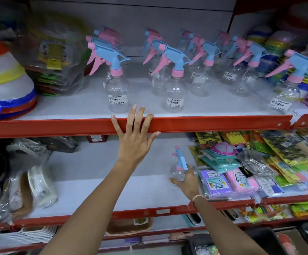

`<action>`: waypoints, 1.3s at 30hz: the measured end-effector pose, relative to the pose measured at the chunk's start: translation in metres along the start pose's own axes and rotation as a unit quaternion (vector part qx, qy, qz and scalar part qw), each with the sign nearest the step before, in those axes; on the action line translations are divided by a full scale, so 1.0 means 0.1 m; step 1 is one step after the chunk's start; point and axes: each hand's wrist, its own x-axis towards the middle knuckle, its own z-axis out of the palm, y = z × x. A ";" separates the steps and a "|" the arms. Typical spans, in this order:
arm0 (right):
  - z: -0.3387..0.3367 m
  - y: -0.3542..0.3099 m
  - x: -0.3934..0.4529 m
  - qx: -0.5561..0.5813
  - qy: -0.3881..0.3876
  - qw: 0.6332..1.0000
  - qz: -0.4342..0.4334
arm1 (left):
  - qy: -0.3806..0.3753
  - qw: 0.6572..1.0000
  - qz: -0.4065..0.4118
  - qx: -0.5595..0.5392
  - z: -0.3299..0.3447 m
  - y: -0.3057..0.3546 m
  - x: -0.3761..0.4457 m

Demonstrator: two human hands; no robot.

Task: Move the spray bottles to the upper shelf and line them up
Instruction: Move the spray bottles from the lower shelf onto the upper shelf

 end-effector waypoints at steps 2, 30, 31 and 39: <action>0.01 0.01 -0.04 0.009 0.018 1.000 0.001 | -0.004 1.000 0.001 0.004 0.00 -0.01 0.00; -2.12 -1.88 -0.37 0.105 0.160 0.938 -0.288 | -0.127 0.989 -0.051 -0.050 -0.39 0.09 0.01; -2.17 -1.93 -0.30 0.100 0.158 0.940 -0.286 | -0.127 0.989 -0.053 -0.051 -0.39 0.08 0.01; -2.32 -1.95 0.42 0.016 0.138 0.963 -0.230 | -0.125 0.989 -0.055 -0.053 -0.39 0.08 0.01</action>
